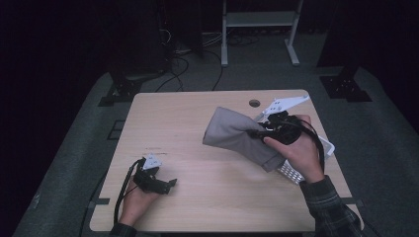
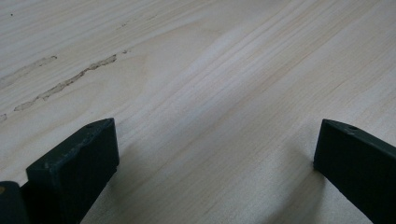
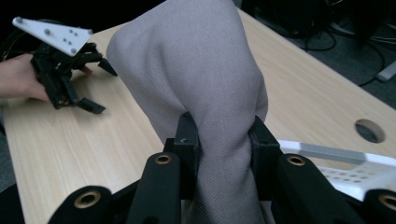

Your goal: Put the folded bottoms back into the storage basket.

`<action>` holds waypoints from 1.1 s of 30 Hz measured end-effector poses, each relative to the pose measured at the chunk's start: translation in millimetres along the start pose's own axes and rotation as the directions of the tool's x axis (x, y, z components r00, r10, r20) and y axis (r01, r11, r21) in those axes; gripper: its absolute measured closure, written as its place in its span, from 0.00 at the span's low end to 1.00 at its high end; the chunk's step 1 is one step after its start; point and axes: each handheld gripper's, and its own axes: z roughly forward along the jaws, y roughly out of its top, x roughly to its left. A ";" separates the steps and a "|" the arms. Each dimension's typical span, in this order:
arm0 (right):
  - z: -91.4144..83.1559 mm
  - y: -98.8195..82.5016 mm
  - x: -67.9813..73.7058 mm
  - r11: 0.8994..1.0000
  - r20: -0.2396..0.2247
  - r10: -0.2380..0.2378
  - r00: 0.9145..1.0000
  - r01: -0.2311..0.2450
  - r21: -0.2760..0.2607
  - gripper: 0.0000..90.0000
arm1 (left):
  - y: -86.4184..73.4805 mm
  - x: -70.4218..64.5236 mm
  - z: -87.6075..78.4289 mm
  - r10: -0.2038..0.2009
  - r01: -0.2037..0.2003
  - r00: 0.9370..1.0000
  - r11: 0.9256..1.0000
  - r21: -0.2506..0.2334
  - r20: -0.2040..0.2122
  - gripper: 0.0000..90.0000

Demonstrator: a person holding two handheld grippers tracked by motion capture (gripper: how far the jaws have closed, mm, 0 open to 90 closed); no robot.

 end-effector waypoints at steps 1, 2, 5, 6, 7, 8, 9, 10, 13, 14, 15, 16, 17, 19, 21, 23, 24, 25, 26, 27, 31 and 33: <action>-2.4 0.8 -2.0 1.000 0.007 0.002 1.000 -0.002 0.000 0.77 | 0.0 0.0 0.0 0.000 0.000 1.000 1.000 0.000 0.000 0.00; -4.4 1.4 -4.1 1.000 0.014 0.003 1.000 -0.003 -0.003 0.77 | 0.0 0.0 0.0 0.000 0.000 1.000 1.000 0.000 0.000 0.00; -10.0 2.1 -10.9 1.000 0.032 0.013 0.999 -0.013 -0.006 0.77 | 0.0 0.0 0.0 0.000 0.000 1.000 1.000 0.000 0.000 0.00; -11.6 2.0 -13.1 1.000 0.037 0.016 0.999 -0.016 -0.006 0.77 | 0.0 0.0 0.0 0.000 0.000 1.000 1.000 0.000 0.000 0.00; -12.9 1.6 -15.2 1.000 0.044 0.018 0.999 -0.017 -0.007 0.77 | 0.0 0.0 0.0 0.000 0.000 1.000 1.000 0.000 0.000 0.00; -14.3 1.1 -17.4 1.000 0.052 0.020 0.998 -0.020 -0.005 0.77 | 0.0 0.0 0.0 0.000 0.000 1.000 1.000 0.000 0.000 0.00; -15.4 0.5 -19.9 1.000 0.059 0.024 0.998 -0.024 -0.003 0.77 | 0.0 0.0 0.0 0.000 0.000 1.000 1.000 0.000 0.000 0.00; -16.4 -0.3 -22.6 1.000 0.066 0.027 0.997 -0.027 -0.004 0.77 | 0.0 0.0 0.0 0.000 0.000 1.000 1.000 0.000 0.000 0.00; -18.6 -3.9 -31.8 0.999 0.088 0.047 0.995 -0.047 0.000 0.77 | 0.0 0.0 0.0 0.000 0.000 1.000 1.000 0.000 0.000 0.00; -19.1 -5.2 -35.2 0.999 0.092 0.050 0.994 -0.051 0.003 0.77 | 0.0 0.0 0.0 0.000 0.000 1.000 1.000 0.000 0.000 0.00; -19.4 -6.2 -37.3 0.998 0.096 0.056 0.994 -0.056 0.004 0.77 | 0.0 0.0 0.0 0.000 0.000 1.000 1.000 0.000 0.000 0.00; -19.9 -7.5 -40.1 0.998 0.106 0.063 0.992 -0.064 0.005 0.77 | 0.0 0.0 0.0 0.000 0.000 1.000 1.000 0.000 0.000 0.00; -20.5 -8.8 -43.4 0.998 0.114 0.064 0.991 -0.066 0.009 0.77 | 0.0 0.0 0.0 -0.001 0.001 1.000 1.000 -0.001 0.000 0.00; -21.4 -11.4 -49.2 0.997 0.131 0.073 0.989 -0.075 0.010 0.77 | 0.0 0.0 0.0 -0.001 0.001 1.000 1.000 0.000 0.000 0.00; -22.3 -13.9 -54.9 0.996 0.148 0.083 0.985 -0.086 0.016 0.77 | 0.0 0.0 0.0 -0.001 0.001 1.000 1.000 0.000 0.000 0.00; -22.9 -16.6 -60.4 0.995 0.165 0.093 0.982 -0.098 0.018 0.77 | 0.0 0.0 0.0 -0.001 0.001 1.000 1.000 0.000 0.000 0.00; -23.0 -18.1 -63.1 0.994 0.170 0.099 0.980 -0.104 0.020 0.77 | 0.0 -0.2 0.0 -0.003 0.003 1.000 1.000 0.000 0.001 0.00; -23.0 -19.8 -65.8 0.994 0.174 0.104 0.979 -0.109 0.021 0.77 | 0.0 -0.2 0.1 -0.002 0.002 1.000 1.000 0.000 0.001 0.00; -22.6 -21.5 -68.4 0.993 0.179 0.107 0.978 -0.113 0.022 0.77 | 0.0 -0.2 0.1 -0.003 0.003 1.000 1.000 0.000 0.001 0.00; -22.1 -23.2 -70.6 0.993 0.186 0.112 0.976 -0.119 0.025 0.77 | 0.0 -0.2 0.1 -0.003 0.003 1.000 1.000 -0.001 0.001 0.00; -19.7 -29.9 -78.4 0.990 0.218 0.123 0.968 -0.135 0.039 0.77 | 0.0 -0.2 0.1 -0.003 0.003 1.000 1.000 0.000 0.001 0.00; -18.2 -34.0 -82.8 0.988 0.230 0.131 0.964 -0.145 0.044 0.77 | 0.0 -0.2 0.0 -0.003 0.003 1.000 1.000 0.000 0.001 0.00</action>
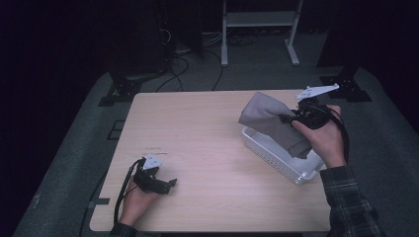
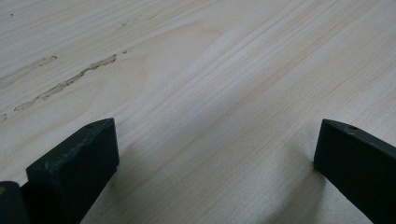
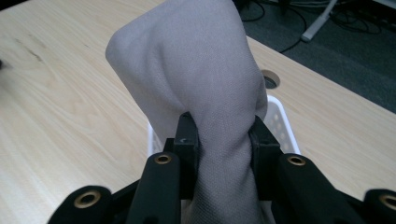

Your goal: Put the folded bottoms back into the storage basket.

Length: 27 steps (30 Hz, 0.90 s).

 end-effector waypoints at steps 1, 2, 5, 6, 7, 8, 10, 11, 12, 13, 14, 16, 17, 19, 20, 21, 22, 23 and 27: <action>1.4 -1.8 -2.2 1.000 0.005 0.006 1.000 -0.006 0.004 0.77 | 0.0 0.0 0.0 0.000 0.000 1.000 1.000 0.000 0.000 0.00; 2.9 -3.7 -4.2 1.000 0.011 0.012 1.000 -0.013 0.009 0.77 | 0.0 0.0 0.0 0.000 0.000 1.000 1.000 0.000 0.000 0.00; 7.7 -9.8 -9.9 0.999 0.026 0.026 0.999 -0.027 0.023 0.77 | -0.1 -0.1 0.2 -0.001 0.001 1.000 1.000 -0.003 -0.001 0.00; 9.4 -12.0 -11.6 0.999 0.031 0.029 0.999 -0.030 0.028 0.77 | 0.0 0.0 0.2 0.000 0.000 1.000 1.000 -0.002 -0.001 0.00; 11.7 -14.8 -13.7 0.999 0.034 0.037 0.999 -0.038 0.034 0.77 | 0.0 0.1 0.0 0.001 -0.001 1.000 1.000 0.000 0.000 0.00; 13.2 -16.5 -15.0 0.998 0.035 0.043 0.998 -0.044 0.038 0.77 | 0.1 0.2 0.0 0.002 -0.002 1.000 1.000 0.000 -0.001 0.00; 17.7 -21.8 -18.5 0.997 0.037 0.053 0.998 -0.055 0.046 0.77 | 0.0 0.1 0.2 0.002 -0.002 1.000 1.000 -0.002 -0.002 0.00; 19.3 -23.7 -19.5 0.997 0.037 0.055 0.998 -0.057 0.049 0.77 | 0.0 0.1 0.2 0.002 -0.002 1.000 1.000 -0.002 -0.001 0.00; 21.4 -26.0 -20.5 0.997 0.037 0.060 0.998 -0.062 0.054 0.77 | 0.0 0.1 0.2 0.000 0.000 1.000 1.000 -0.002 -0.001 0.00; 23.5 -28.3 -20.9 0.996 0.038 0.065 0.997 -0.068 0.061 0.77 | -0.1 0.0 0.2 0.000 0.000 1.000 1.000 -0.003 -0.001 0.00; 25.9 -30.5 -21.2 0.995 0.040 0.067 0.997 -0.070 0.068 0.77 | -0.1 0.1 0.2 0.002 -0.002 1.000 1.000 -0.003 -0.002 0.00; 30.5 -34.7 -21.9 0.994 0.041 0.065 0.997 -0.068 0.080 0.77 | -0.1 0.1 0.2 0.002 -0.002 1.000 1.000 -0.002 -0.002 0.00; 32.8 -36.8 -22.0 0.994 0.041 0.066 0.997 -0.069 0.084 0.77 | -0.1 0.1 0.2 0.002 -0.002 1.000 1.000 -0.003 -0.002 0.00; 36.8 -41.0 -22.4 0.993 0.039 0.071 0.997 -0.074 0.096 0.77 | 0.0 0.3 0.1 0.005 -0.005 1.000 1.000 0.000 -0.002 0.00; 39.0 -43.1 -22.7 0.992 0.040 0.073 0.997 -0.077 0.099 0.77 | -0.1 0.1 0.1 0.002 -0.002 1.000 1.000 -0.001 -0.001 0.00; 41.1 -45.0 -22.5 0.991 0.040 0.081 0.996 -0.085 0.105 0.77 | 0.0 0.2 -0.1 0.003 -0.003 1.000 1.000 0.002 -0.001 0.00; 43.2 -47.0 -22.8 0.990 0.037 0.083 0.996 -0.087 0.109 0.77 | 0.0 0.2 -0.1 0.003 -0.003 1.000 1.000 0.003 0.000 0.00; 45.2 -49.0 -23.0 0.989 0.035 0.088 0.995 -0.091 0.114 0.77 | 0.0 0.2 -0.2 0.004 -0.004 1.000 1.000 0.003 0.000 0.00; 53.7 -56.8 -22.8 0.986 0.021 0.104 0.994 -0.106 0.132 0.77 | 0.0 0.2 -0.1 0.003 -0.003 1.000 1.000 0.003 0.000 0.00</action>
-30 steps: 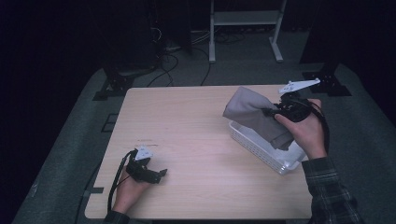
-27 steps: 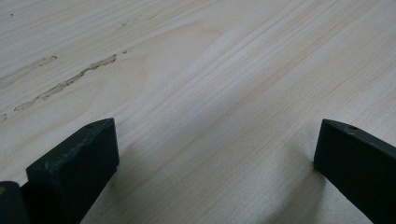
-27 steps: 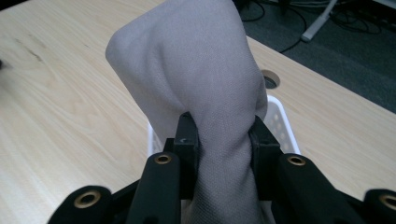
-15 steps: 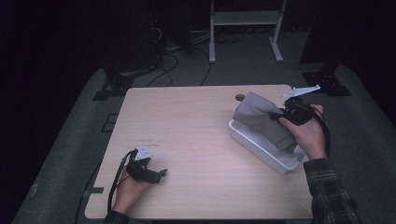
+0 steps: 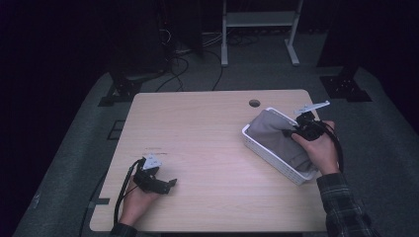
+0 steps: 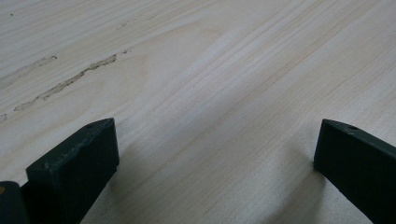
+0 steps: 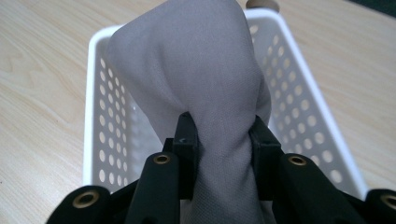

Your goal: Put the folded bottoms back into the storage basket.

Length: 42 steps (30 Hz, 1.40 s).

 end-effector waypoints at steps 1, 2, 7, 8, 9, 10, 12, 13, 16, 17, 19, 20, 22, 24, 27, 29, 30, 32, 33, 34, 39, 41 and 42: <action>2.0 -1.4 0.1 1.000 -0.003 0.003 1.000 -0.003 0.008 0.76 | 0.0 0.0 0.0 0.000 0.000 1.000 1.000 0.000 0.000 0.00; 4.3 -2.5 0.3 1.000 -0.003 0.003 1.000 -0.003 0.011 0.76 | 0.0 0.0 -0.1 0.001 -0.001 1.000 1.000 0.001 0.000 0.00; 13.8 -6.7 0.9 0.999 -0.011 0.008 1.000 -0.007 0.031 0.75 | 0.0 0.0 0.0 0.000 0.000 1.000 1.000 0.000 0.000 0.00; 15.4 -7.4 1.2 0.999 -0.009 0.009 1.000 -0.008 0.036 0.75 | 0.0 0.0 0.0 0.000 0.000 1.000 1.000 0.000 0.000 0.00; 17.3 -8.4 1.2 0.999 -0.010 0.007 1.000 -0.007 0.039 0.74 | 0.0 0.1 -0.1 0.000 0.000 1.000 1.000 0.001 0.000 0.00; 18.4 -8.9 1.0 0.999 -0.010 0.007 1.000 -0.007 0.040 0.74 | 0.0 0.0 0.0 0.000 0.000 1.000 1.000 0.000 0.000 0.00; 20.7 -10.5 0.4 0.999 -0.008 0.010 1.000 -0.010 0.045 0.73 | 0.0 0.0 0.0 0.000 0.000 1.000 1.000 0.000 0.000 0.00; 21.4 -11.0 0.1 0.999 -0.007 0.010 1.000 -0.010 0.047 0.73 | 0.0 0.0 0.0 0.000 0.000 1.000 1.000 0.000 0.000 0.00; 24.5 -12.8 -0.4 0.998 -0.008 0.010 1.000 -0.009 0.056 0.71 | 0.0 0.0 0.0 0.000 0.000 1.000 1.000 0.000 0.000 0.00; 25.9 -13.3 0.0 0.998 -0.009 0.007 1.000 -0.007 0.061 0.70 | 0.0 0.0 0.0 0.000 0.000 1.000 1.000 0.000 0.000 0.00; 27.5 -13.9 0.4 0.998 -0.009 0.002 1.000 -0.001 0.068 0.66 | 0.0 0.0 0.0 0.000 0.000 1.000 1.000 0.000 0.000 0.00; 28.5 -14.1 0.8 0.997 -0.007 -0.003 1.000 0.004 0.071 0.65 | 0.0 0.0 0.0 0.000 0.000 1.000 1.000 0.000 0.000 0.00; 29.4 -14.6 1.1 0.997 -0.006 -0.008 1.000 0.008 0.076 0.63 | 0.0 0.0 0.0 0.000 0.000 1.000 1.000 0.000 0.000 0.00; 30.1 -14.9 1.1 0.997 -0.006 -0.009 1.000 0.009 0.079 0.59 | 0.0 0.0 0.0 0.000 0.000 1.000 1.000 0.000 0.000 0.00; 31.3 -15.5 0.9 0.996 -0.002 -0.017 1.000 0.017 0.086 0.54 | 0.0 0.0 0.0 0.000 0.000 1.000 1.000 0.000 0.000 0.00; 31.1 -15.7 1.2 0.996 0.002 -0.020 1.000 0.020 0.092 0.53 | 0.0 0.0 0.0 0.001 -0.001 1.000 1.000 0.000 0.000 0.00; 30.5 -15.7 1.2 0.996 0.003 -0.018 1.000 0.017 0.090 0.52 | 0.0 0.0 0.0 0.000 0.000 1.000 1.000 0.000 0.000 0.00; 28.5 -15.3 0.5 0.996 0.006 -0.019 1.000 0.019 0.083 0.51 | 0.0 0.0 0.0 0.000 0.000 1.000 1.000 0.000 0.000 0.00; 27.2 -15.0 -0.3 0.997 0.007 -0.020 1.000 0.019 0.077 0.51 | 0.0 0.0 0.0 0.000 0.000 1.000 1.000 0.000 0.000 0.00; 25.5 -14.4 -1.1 0.997 0.010 -0.019 1.000 0.019 0.070 0.51 | 0.0 0.0 0.0 0.000 0.000 1.000 1.000 0.000 0.000 0.00; 15.1 -12.0 -7.4 0.999 0.029 -0.008 1.000 0.007 0.039 0.51 | 0.0 0.0 0.0 0.000 0.000 1.000 1.000 0.000 0.000 0.00; 12.5 -11.5 -10.5 0.999 0.039 -0.004 0.999 0.002 0.038 0.51 | 0.0 0.0 0.0 0.000 0.000 1.000 1.000 0.000 0.000 0.00; 11.3 -11.5 -13.1 0.999 0.048 -0.008 0.999 0.007 0.035 0.52 | 0.0 0.0 0.0 0.000 0.000 1.000 1.000 0.000 0.000 0.00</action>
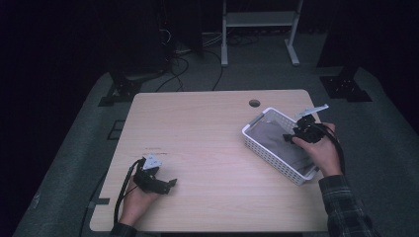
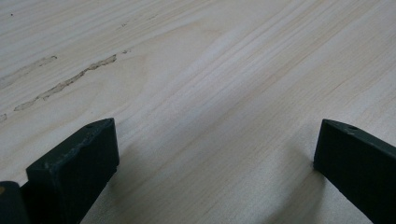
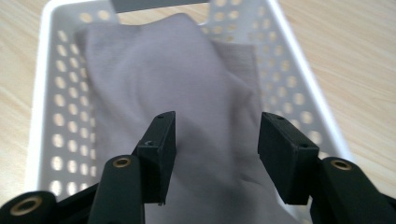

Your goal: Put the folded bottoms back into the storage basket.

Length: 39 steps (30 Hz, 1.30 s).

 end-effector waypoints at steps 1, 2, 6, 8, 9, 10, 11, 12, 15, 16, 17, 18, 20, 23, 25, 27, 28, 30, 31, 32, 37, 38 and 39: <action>-1.3 -0.1 -2.3 1.000 0.009 0.005 1.000 -0.005 -0.002 0.52 | 0.0 0.0 0.0 0.000 0.000 1.000 1.000 0.000 0.000 0.00; -2.7 -0.3 -4.8 1.000 0.015 0.008 1.000 -0.008 0.001 0.52 | 0.0 0.0 0.0 0.000 0.000 1.000 1.000 0.000 0.000 0.00; -8.9 -1.7 -14.3 1.000 0.048 0.020 0.999 -0.020 -0.009 0.54 | 0.0 0.0 0.0 0.000 0.000 1.000 1.000 0.000 0.000 0.00; -12.1 -2.3 -19.0 1.000 0.066 0.028 0.997 -0.027 -0.012 0.54 | 0.0 0.0 0.0 0.000 0.000 1.000 1.000 0.000 0.000 0.00; -13.6 -2.7 -21.3 0.999 0.079 0.030 0.996 -0.028 -0.018 0.55 | 0.0 0.0 0.0 0.000 0.000 1.000 1.000 0.000 0.000 0.00; -14.9 -3.0 -23.6 0.999 0.089 0.037 0.995 -0.035 -0.024 0.55 | 0.0 0.0 0.1 0.000 0.000 1.000 1.000 -0.001 0.000 0.00; -15.8 -3.2 -26.1 0.999 0.094 0.042 0.995 -0.040 -0.024 0.55 | -0.1 0.0 0.2 0.000 0.000 1.000 1.000 -0.003 -0.001 0.00; -16.2 -3.4 -28.6 0.999 0.104 0.043 0.994 -0.040 -0.025 0.56 | -0.1 -0.1 0.2 -0.001 0.001 1.000 1.000 -0.003 -0.001 0.00; -15.9 -3.9 -35.9 0.998 0.128 0.055 0.990 -0.054 -0.015 0.57 | -0.1 -0.1 0.2 0.000 0.000 1.000 1.000 -0.003 -0.001 0.00; -15.4 -4.5 -38.9 0.998 0.136 0.058 0.989 -0.057 -0.012 0.57 | -0.1 0.0 0.2 0.000 0.000 1.000 1.000 -0.003 -0.001 0.00; -14.2 -5.5 -42.0 0.998 0.140 0.061 0.988 -0.060 -0.007 0.57 | -0.1 0.0 0.2 0.000 0.000 1.000 1.000 -0.003 -0.001 0.00; -12.7 -6.5 -44.7 0.998 0.145 0.068 0.987 -0.069 -0.003 0.57 | -0.1 0.0 0.2 0.000 0.000 1.000 1.000 -0.003 -0.001 0.00; -8.8 -8.9 -50.4 0.997 0.149 0.070 0.986 -0.073 0.014 0.58 | -0.1 0.0 0.2 0.000 0.000 1.000 1.000 -0.003 -0.001 0.00; -2.9 -13.0 -57.6 0.995 0.143 0.084 0.986 -0.090 0.036 0.60 | -0.1 -0.1 0.2 -0.001 0.001 1.000 1.000 -0.003 -0.001 0.00; 0.1 -15.7 -60.1 0.994 0.138 0.088 0.986 -0.096 0.051 0.67 | -0.1 -0.1 0.2 -0.001 0.001 1.000 1.000 -0.003 -0.001 0.00; 2.3 -18.0 -61.5 0.993 0.134 0.090 0.987 -0.098 0.059 0.71 | -0.1 0.0 0.2 0.000 0.000 1.000 1.000 -0.003 -0.001 0.00; 2.9 -19.0 -61.9 0.993 0.127 0.093 0.988 -0.102 0.063 0.74 | -0.1 0.0 0.2 -0.001 0.001 1.000 1.000 -0.003 -0.001 0.00; 4.4 -20.5 -61.9 0.992 0.119 0.095 0.988 -0.103 0.067 0.77 | -0.1 0.0 0.2 0.000 0.000 1.000 1.000 -0.003 -0.001 0.00; 5.1 -21.2 -61.5 0.992 0.110 0.100 0.989 -0.108 0.069 0.79 | -0.1 0.0 0.2 0.000 0.000 1.000 1.000 -0.003 -0.001 0.00; 5.5 -21.5 -61.0 0.992 0.111 0.100 0.989 -0.108 0.071 0.79 | -0.1 0.0 0.2 0.000 0.000 1.000 1.000 -0.003 -0.001 0.00; 4.6 -21.1 -58.6 0.991 0.101 0.103 0.989 -0.111 0.073 0.82 | -0.1 0.0 0.2 0.000 0.000 1.000 1.000 -0.002 -0.001 0.00; 4.2 -20.8 -57.8 0.991 0.096 0.102 0.990 -0.110 0.078 0.83 | -0.1 0.0 0.2 0.000 0.000 1.000 1.000 -0.002 -0.001 0.00; 3.9 -20.7 -56.6 0.991 0.088 0.104 0.991 -0.111 0.078 0.84 | -0.1 0.0 0.2 0.000 0.000 1.000 1.000 -0.003 0.000 0.00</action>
